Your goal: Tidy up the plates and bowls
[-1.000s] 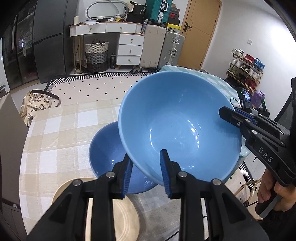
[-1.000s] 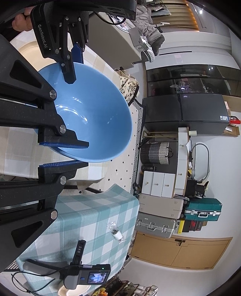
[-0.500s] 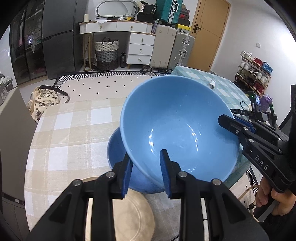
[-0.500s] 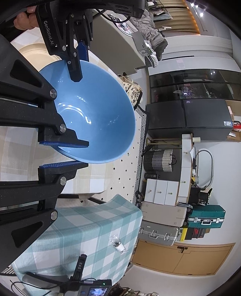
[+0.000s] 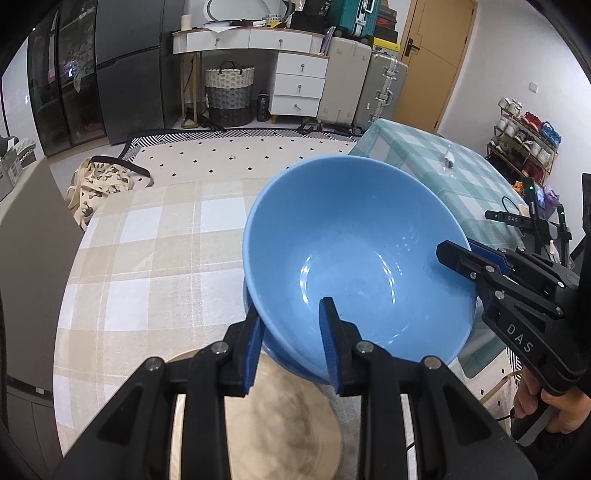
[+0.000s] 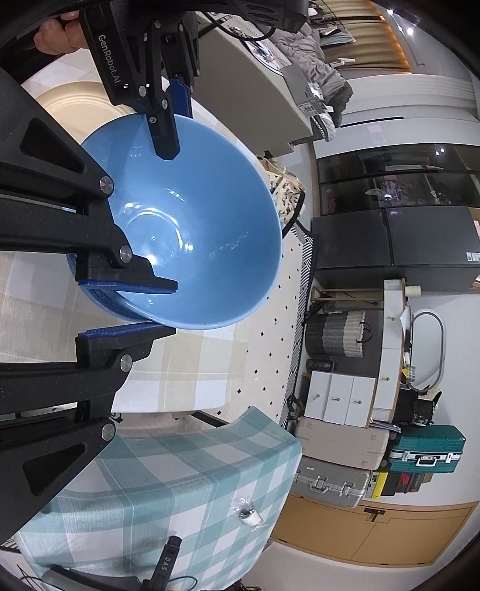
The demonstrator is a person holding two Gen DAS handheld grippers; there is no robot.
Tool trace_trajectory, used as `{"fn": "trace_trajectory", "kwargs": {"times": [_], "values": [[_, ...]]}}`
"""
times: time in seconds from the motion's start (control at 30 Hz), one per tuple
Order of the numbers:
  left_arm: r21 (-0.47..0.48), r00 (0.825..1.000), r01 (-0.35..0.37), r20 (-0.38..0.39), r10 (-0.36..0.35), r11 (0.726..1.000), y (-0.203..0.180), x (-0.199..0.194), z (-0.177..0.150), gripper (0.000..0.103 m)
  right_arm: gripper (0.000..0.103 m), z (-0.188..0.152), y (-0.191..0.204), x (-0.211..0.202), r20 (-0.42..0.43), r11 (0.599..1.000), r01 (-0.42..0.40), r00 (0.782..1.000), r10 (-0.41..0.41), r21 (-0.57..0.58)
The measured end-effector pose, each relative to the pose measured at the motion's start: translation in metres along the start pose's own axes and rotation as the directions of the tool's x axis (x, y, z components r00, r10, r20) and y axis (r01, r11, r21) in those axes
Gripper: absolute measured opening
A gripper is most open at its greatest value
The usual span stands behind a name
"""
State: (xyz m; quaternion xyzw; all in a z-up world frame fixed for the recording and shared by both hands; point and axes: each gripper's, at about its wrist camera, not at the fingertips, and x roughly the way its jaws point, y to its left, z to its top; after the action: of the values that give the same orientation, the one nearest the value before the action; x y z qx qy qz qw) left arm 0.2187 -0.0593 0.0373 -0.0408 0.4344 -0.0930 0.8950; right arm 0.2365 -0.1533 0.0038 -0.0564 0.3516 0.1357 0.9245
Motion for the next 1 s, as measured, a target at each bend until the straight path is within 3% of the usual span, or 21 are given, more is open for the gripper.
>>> {"fn": "trace_trajectory", "kwargs": {"times": [0.5, 1.0], "values": [[0.041, 0.995, -0.079, -0.055, 0.082, 0.996, 0.001, 0.03, -0.01, 0.027, 0.016, -0.016, 0.007, 0.045, -0.112, 0.999, 0.018, 0.994, -0.021, -0.029], [0.131, 0.985, -0.153, -0.057, 0.162, 0.979, -0.011, 0.044, -0.015, 0.03, 0.021, -0.027, 0.014, 0.065, -0.158, 0.989, 0.092, 0.981, -0.109, -0.113]]}}
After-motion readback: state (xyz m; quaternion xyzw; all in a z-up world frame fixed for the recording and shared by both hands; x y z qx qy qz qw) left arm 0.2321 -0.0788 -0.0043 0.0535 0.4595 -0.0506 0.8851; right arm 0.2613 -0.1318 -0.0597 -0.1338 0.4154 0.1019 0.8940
